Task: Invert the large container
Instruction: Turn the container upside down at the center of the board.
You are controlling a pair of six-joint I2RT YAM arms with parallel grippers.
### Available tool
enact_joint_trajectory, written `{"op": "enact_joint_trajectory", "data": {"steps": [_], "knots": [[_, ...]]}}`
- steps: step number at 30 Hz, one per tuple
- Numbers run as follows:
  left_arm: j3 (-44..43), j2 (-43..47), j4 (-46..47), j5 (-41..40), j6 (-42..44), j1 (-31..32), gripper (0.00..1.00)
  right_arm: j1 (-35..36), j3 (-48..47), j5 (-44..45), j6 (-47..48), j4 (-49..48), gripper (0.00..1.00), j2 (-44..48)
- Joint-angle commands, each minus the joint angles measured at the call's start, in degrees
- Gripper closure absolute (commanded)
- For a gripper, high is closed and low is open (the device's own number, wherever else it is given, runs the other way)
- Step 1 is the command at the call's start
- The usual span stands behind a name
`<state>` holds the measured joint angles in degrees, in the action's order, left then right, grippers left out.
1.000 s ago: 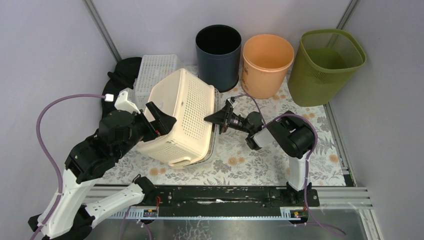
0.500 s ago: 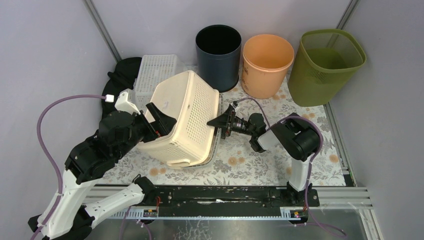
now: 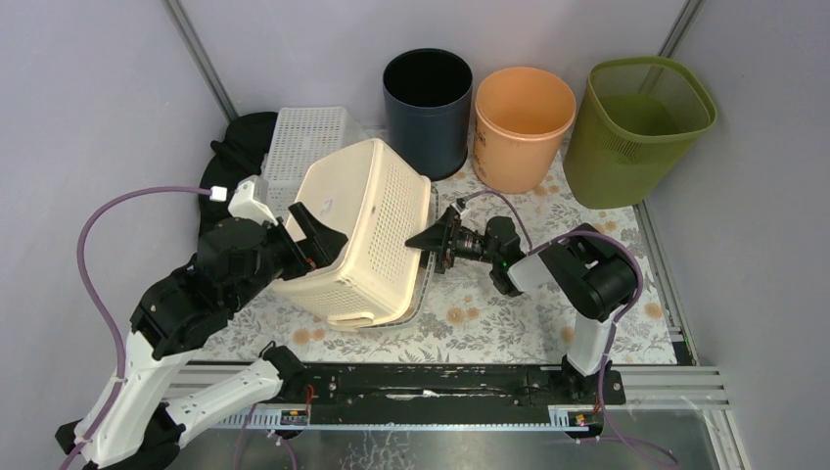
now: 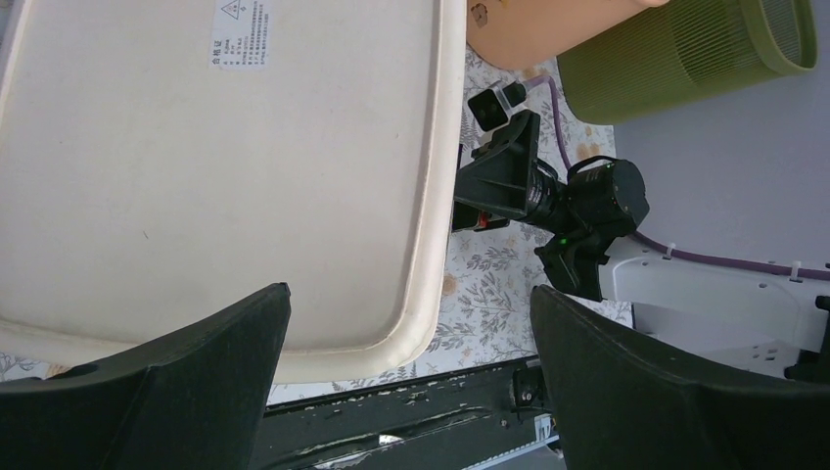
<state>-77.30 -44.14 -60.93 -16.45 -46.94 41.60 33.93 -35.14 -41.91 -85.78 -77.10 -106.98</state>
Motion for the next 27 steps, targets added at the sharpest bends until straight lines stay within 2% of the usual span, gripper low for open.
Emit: {"op": "enact_joint_trajectory", "data": {"steps": [1, 6, 16, 20, 21, 23, 25, 27], "knots": [[0.9, 0.0, 2.9, 0.5, -0.1, 0.3, 0.00, -1.0, 0.3, 1.5, 8.3, 19.5, 0.16, 0.0], [1.3, -0.2, 3.6, 0.9, 0.1, 0.2, 0.00, -1.0, 0.2, 1.8, 12.2, 27.9, 0.06, 1.5], [1.8, -0.3, 4.0, 1.2, 0.3, 0.2, 0.00, -1.6, 0.7, 3.2, 15.7, 38.2, 0.10, 4.0], [3.0, -0.2, 4.5, 1.7, 0.0, 0.2, 0.00, -2.4, 2.7, 2.8, 15.7, 35.9, 0.14, 4.7], [3.2, -0.2, 4.9, 1.9, 0.0, 0.3, 0.00, -2.5, 3.3, 2.3, 15.3, 33.7, 0.12, 4.7], [3.6, -0.4, 5.3, 2.3, -0.1, 0.2, 0.00, -2.7, 4.0, 1.0, 14.7, 30.4, 0.02, 4.5], [3.8, -0.8, 5.5, 2.5, 0.0, 0.2, 0.00, -2.9, 4.2, 0.5, 15.0, 29.8, 0.00, 4.5], [3.8, -1.1, 5.7, 2.8, 0.2, 0.2, 0.00, -3.1, 3.6, 0.7, 16.4, 33.2, 0.00, 4.5]]}}
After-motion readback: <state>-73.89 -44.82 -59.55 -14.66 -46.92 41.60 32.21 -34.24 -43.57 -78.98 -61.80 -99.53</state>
